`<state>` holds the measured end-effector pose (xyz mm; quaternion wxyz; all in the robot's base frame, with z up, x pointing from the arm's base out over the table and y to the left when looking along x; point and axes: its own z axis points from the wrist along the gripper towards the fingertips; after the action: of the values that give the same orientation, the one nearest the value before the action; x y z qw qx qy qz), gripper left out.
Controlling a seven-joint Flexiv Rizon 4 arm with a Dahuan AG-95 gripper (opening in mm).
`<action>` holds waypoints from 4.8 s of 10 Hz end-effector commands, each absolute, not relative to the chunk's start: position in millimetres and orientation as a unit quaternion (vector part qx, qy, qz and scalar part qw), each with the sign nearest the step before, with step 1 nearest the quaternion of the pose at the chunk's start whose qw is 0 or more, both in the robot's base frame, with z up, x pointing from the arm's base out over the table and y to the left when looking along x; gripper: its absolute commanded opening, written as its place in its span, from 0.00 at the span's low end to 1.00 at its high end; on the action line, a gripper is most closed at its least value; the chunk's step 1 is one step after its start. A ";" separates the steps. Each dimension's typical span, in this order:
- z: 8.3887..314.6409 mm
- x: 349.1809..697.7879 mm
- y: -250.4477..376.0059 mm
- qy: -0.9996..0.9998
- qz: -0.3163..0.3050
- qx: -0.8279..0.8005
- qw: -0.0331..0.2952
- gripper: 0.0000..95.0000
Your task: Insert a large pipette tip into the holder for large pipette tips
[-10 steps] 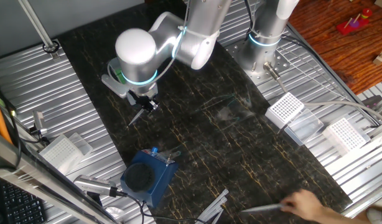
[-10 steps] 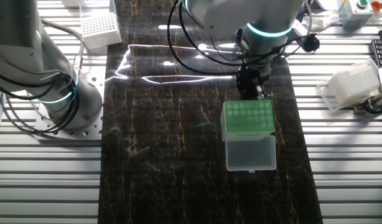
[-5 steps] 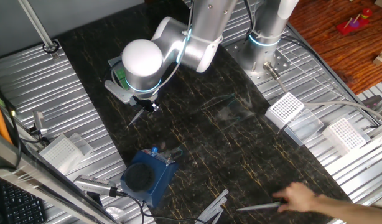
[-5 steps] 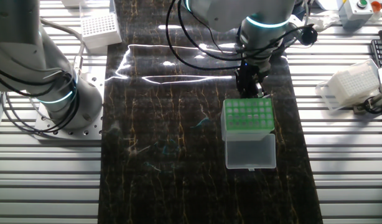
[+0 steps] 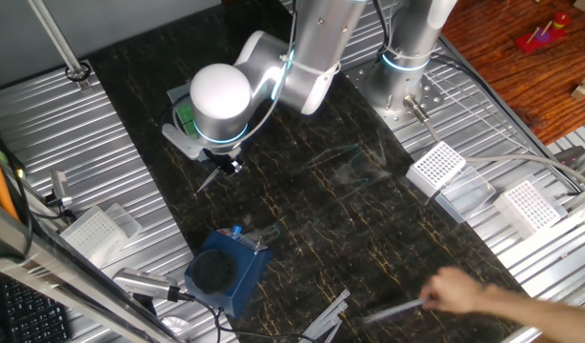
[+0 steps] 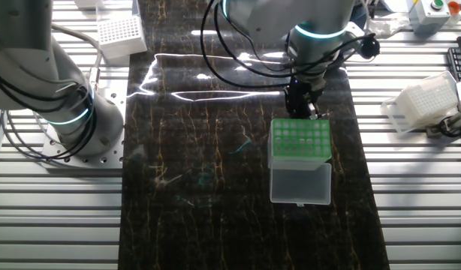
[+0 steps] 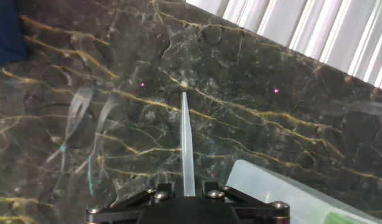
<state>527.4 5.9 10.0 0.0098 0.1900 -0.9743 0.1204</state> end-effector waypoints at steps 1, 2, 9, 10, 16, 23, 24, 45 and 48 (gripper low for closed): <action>9.6 532.0 7.2 -0.978 0.116 0.174 0.014 0.00; 12.8 532.8 8.2 -0.979 0.115 0.169 0.016 0.00; 26.8 545.8 36.9 -0.992 0.044 0.120 0.013 0.00; 27.7 544.9 50.7 -0.994 0.039 0.102 0.012 0.00; 22.8 528.1 98.6 -0.998 0.024 0.055 0.007 0.00; 20.2 525.9 103.2 -0.998 0.021 0.061 0.005 0.40; 21.3 525.3 103.3 -0.998 0.021 0.062 0.005 0.40; 24.0 482.1 113.5 -0.998 0.018 0.054 -0.004 0.20; 22.9 480.2 112.3 -0.998 0.018 0.055 -0.004 0.20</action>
<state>480.2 112.4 21.7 -0.0037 0.0557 -0.9983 0.0178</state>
